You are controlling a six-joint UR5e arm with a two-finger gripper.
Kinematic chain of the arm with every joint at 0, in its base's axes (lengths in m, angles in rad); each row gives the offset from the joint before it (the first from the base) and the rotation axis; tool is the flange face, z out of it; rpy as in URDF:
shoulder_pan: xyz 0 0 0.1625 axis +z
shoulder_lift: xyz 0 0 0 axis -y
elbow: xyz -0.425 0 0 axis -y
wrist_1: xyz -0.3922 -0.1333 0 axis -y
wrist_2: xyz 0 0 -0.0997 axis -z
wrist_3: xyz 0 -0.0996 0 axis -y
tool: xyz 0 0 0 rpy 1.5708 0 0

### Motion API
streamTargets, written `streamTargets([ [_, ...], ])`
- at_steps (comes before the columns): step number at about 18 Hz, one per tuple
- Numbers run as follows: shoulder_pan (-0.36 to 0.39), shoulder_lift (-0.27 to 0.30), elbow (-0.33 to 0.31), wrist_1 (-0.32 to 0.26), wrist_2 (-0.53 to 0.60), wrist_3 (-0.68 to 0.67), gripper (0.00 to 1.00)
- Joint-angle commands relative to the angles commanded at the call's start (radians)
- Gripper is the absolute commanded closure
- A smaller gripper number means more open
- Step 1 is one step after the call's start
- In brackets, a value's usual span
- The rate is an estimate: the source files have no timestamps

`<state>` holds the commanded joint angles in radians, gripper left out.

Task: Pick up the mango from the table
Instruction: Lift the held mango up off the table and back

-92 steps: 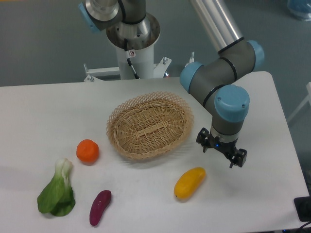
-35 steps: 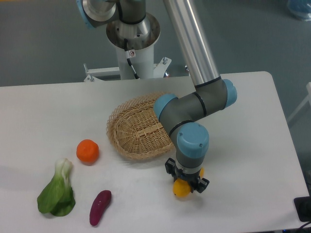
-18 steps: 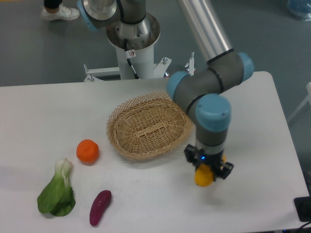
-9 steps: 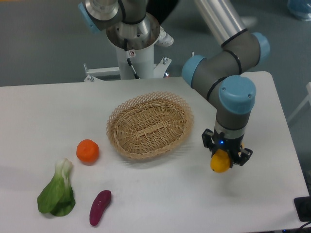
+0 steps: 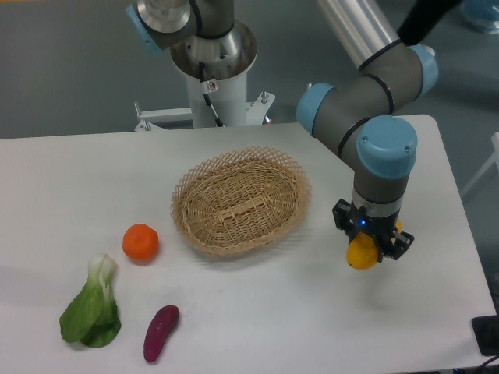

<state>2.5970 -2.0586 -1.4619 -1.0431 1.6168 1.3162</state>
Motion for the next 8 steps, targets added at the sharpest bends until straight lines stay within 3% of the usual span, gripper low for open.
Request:
streamTargets([
  [8,0.000,0.000,-0.002,0.002,0.000,0.015,0.46],
])
